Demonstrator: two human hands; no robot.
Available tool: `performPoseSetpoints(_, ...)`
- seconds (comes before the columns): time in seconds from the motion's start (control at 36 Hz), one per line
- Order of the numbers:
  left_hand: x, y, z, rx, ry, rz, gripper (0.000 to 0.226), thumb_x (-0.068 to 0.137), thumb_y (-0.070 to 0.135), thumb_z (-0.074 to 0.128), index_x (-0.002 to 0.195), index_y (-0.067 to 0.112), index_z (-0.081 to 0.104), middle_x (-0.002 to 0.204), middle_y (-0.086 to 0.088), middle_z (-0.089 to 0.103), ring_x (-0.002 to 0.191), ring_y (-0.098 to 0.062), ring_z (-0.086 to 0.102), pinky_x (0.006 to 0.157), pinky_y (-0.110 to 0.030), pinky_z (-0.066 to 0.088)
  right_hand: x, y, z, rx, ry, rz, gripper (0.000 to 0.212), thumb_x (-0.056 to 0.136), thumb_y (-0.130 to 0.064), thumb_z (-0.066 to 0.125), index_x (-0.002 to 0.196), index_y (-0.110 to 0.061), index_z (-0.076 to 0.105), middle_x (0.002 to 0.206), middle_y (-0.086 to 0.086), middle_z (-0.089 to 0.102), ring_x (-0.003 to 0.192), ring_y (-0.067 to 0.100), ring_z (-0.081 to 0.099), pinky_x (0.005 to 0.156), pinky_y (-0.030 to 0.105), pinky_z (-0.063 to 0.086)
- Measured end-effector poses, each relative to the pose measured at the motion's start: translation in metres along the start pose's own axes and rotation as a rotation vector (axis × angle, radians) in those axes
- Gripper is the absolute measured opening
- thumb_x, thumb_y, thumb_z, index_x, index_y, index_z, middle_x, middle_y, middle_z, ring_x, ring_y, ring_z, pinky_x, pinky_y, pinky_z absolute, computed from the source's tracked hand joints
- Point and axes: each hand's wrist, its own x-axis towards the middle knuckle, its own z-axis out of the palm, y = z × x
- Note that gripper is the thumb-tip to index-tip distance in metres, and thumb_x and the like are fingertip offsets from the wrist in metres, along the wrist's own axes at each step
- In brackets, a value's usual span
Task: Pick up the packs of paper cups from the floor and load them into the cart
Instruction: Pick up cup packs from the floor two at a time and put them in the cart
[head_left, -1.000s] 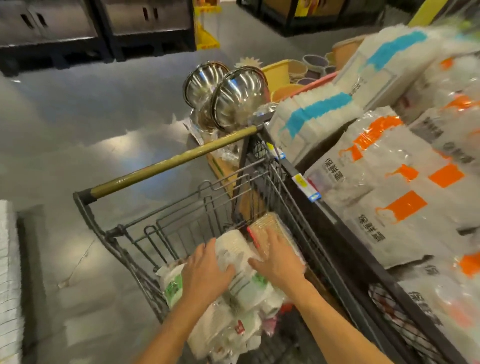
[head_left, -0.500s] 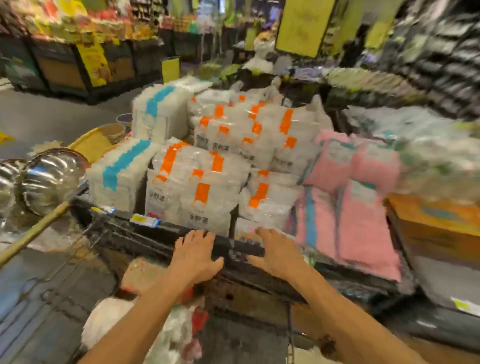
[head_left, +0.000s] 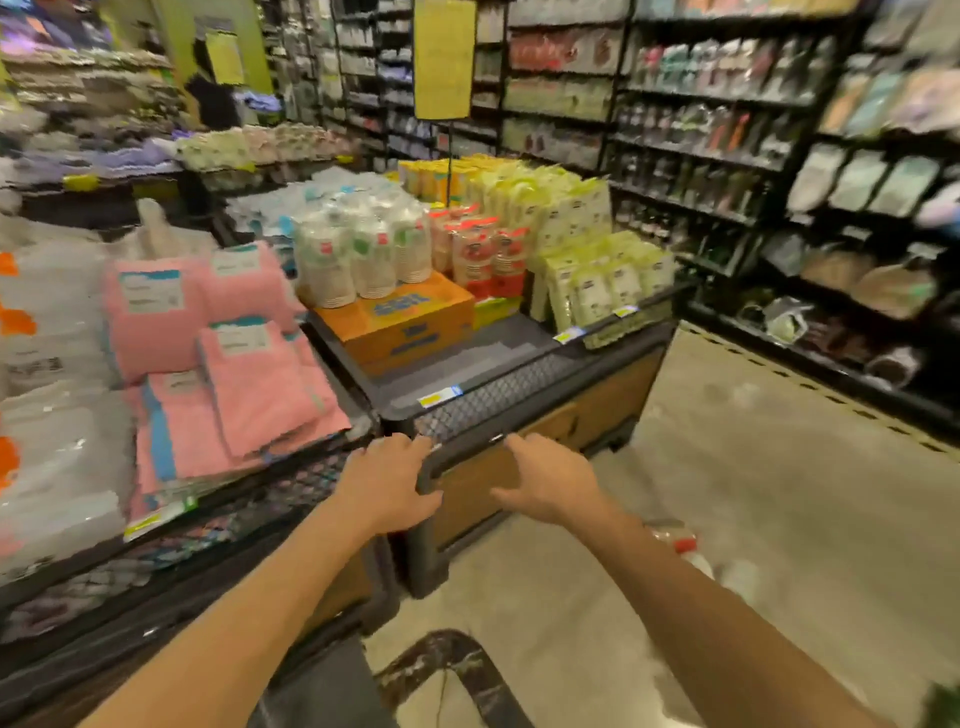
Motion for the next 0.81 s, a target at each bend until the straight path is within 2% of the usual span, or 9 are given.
performPoseSetpoints(0.08,0.028,0.086,0.008,0.047,-0.01,0.14,0.073,0.089,0.058,0.057,0.152,0.027,0.036,0.146,-0.004,0.05,0.132,-0.028,0.051,0.104,-0.044,0.046,-0.045,0.08,-0.002,0.065,0.006,0.147,0.062,0.087,-0.06,0.067,0.133,-0.021,0.051,0.128,0.009,0.058,0.12,0.032,0.059,0.096,0.047,0.053)
performPoseSetpoints(0.19,0.047,0.183,0.024,0.047,-0.072,0.338,0.072,0.091,0.056,0.056,0.153,0.026,0.035,0.15,-0.003,0.046,0.135,-0.027,0.048,0.107,-0.043,0.045,-0.112,0.166,-0.002,0.151,0.044,0.357,0.07,0.086,-0.058,0.068,0.143,-0.021,0.049,0.144,0.008,0.055,0.131,0.031,0.054,0.106,0.043,0.047)
performPoseSetpoints(0.28,0.056,0.242,0.037,0.083,-0.105,0.456,0.069,0.091,0.053,0.056,0.151,0.024,0.038,0.148,-0.004,0.049,0.134,-0.027,0.049,0.107,-0.043,0.045,-0.157,0.212,-0.003,0.201,0.066,0.518,0.07,0.084,-0.059,0.068,0.144,-0.03,0.048,0.142,0.003,0.058,0.129,0.03,0.057,0.105,0.043,0.047)
performPoseSetpoints(0.36,0.065,0.289,0.047,0.104,-0.12,0.549,0.071,0.091,0.053,0.056,0.154,0.025,0.035,0.15,-0.003,0.048,0.136,-0.025,0.048,0.108,-0.04,0.044,-0.191,0.248,-0.005,0.21,0.084,0.637,0.061,0.084,-0.053,0.069,0.135,-0.022,0.054,0.134,0.008,0.061,0.125,0.031,0.058,0.1,0.04,0.05)
performPoseSetpoints(0.53,0.095,0.349,0.071,0.071,-0.194,0.686,0.062,0.087,0.055,0.059,0.14,0.025,0.05,0.141,-0.002,0.058,0.13,-0.025,0.054,0.102,-0.038,0.047,-0.227,0.299,-0.004,0.247,0.097,0.803,0.068,0.089,-0.05,0.071,0.146,-0.018,0.049,0.145,0.007,0.056,0.131,0.028,0.054,0.106,0.04,0.047)
performPoseSetpoints(0.67,0.134,0.377,0.088,0.026,-0.264,0.785,0.071,0.085,0.057,0.058,0.148,0.03,0.041,0.14,-0.001,0.058,0.126,-0.024,0.056,0.1,-0.041,0.048,-0.23,0.329,0.003,0.246,0.106,0.934,0.071,0.088,-0.055,0.069,0.147,-0.021,0.047,0.142,0.003,0.059,0.123,0.026,0.059,0.086,0.034,0.044)
performPoseSetpoints(0.81,0.175,0.39,0.095,-0.035,-0.306,0.847,0.055,0.085,0.05,0.063,0.135,0.029,0.053,0.128,0.004,0.059,0.117,-0.02,0.057,0.084,-0.031,0.043,-0.209,0.348,0.006,0.254,0.124,1.028,0.071,0.088,-0.058,0.066,0.145,-0.02,0.049,0.142,0.002,0.058,0.124,0.024,0.059,0.087,0.035,0.046)
